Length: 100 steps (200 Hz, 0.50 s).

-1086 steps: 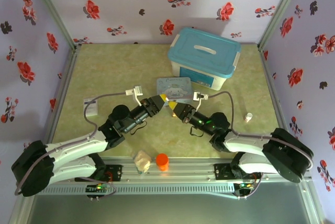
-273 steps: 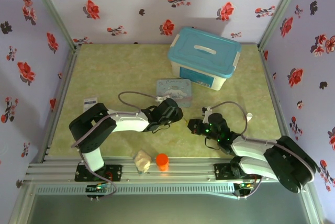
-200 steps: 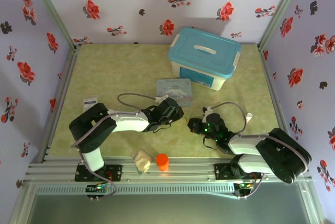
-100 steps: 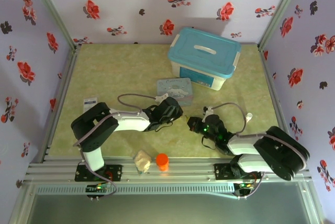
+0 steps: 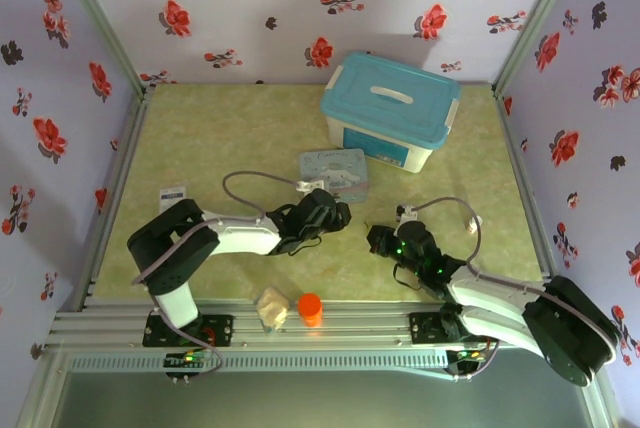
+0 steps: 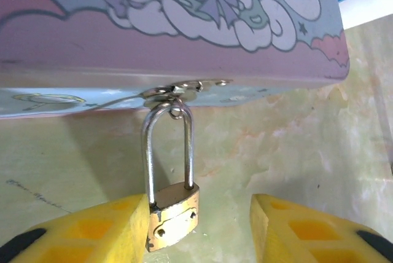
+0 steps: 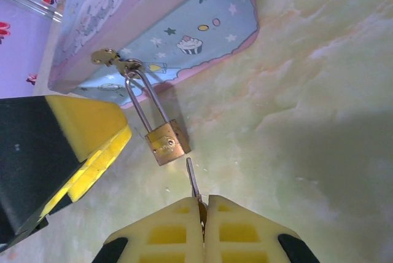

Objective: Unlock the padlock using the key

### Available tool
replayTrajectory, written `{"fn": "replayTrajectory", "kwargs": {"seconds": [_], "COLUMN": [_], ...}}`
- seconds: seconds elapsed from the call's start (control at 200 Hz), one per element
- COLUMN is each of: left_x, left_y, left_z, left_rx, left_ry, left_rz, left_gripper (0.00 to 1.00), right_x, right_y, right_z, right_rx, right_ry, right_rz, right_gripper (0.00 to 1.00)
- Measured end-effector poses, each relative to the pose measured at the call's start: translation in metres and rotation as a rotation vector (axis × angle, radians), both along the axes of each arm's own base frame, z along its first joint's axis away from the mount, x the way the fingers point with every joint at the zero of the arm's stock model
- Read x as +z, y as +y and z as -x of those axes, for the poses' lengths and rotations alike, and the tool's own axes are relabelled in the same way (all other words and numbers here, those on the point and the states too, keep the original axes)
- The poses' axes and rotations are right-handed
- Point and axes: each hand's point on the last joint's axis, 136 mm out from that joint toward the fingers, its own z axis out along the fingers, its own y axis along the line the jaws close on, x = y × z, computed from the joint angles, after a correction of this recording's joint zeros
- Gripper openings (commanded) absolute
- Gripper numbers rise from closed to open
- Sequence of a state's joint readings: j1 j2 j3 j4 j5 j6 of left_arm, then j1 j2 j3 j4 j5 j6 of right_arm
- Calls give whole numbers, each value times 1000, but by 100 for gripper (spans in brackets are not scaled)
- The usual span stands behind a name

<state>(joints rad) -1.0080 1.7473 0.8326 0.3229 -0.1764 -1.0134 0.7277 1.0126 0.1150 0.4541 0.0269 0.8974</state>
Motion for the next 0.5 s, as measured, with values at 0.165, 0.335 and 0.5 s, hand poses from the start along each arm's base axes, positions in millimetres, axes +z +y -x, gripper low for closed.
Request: {"fn": "replayTrajectory", "kwargs": {"seconds": [0.165,0.335,0.5], "left_x": [-11,-11,-23], "left_y": [-5,-5,6], "left_z": [-4,-5,-1], "left_rx": [-24,-35,-29], "left_ry": [-1,-18,-11], "left_rz": [34,40,15], "left_gripper": [48,48,50], "right_x": [-3,-3,-3], "right_y": [-1,-2,-2], "right_z": [1,2,2], "right_rx": [0,0,-1], "right_ry": [11,13,12], "right_rz": [9,11,11], "right_gripper": [0,0,0]}}
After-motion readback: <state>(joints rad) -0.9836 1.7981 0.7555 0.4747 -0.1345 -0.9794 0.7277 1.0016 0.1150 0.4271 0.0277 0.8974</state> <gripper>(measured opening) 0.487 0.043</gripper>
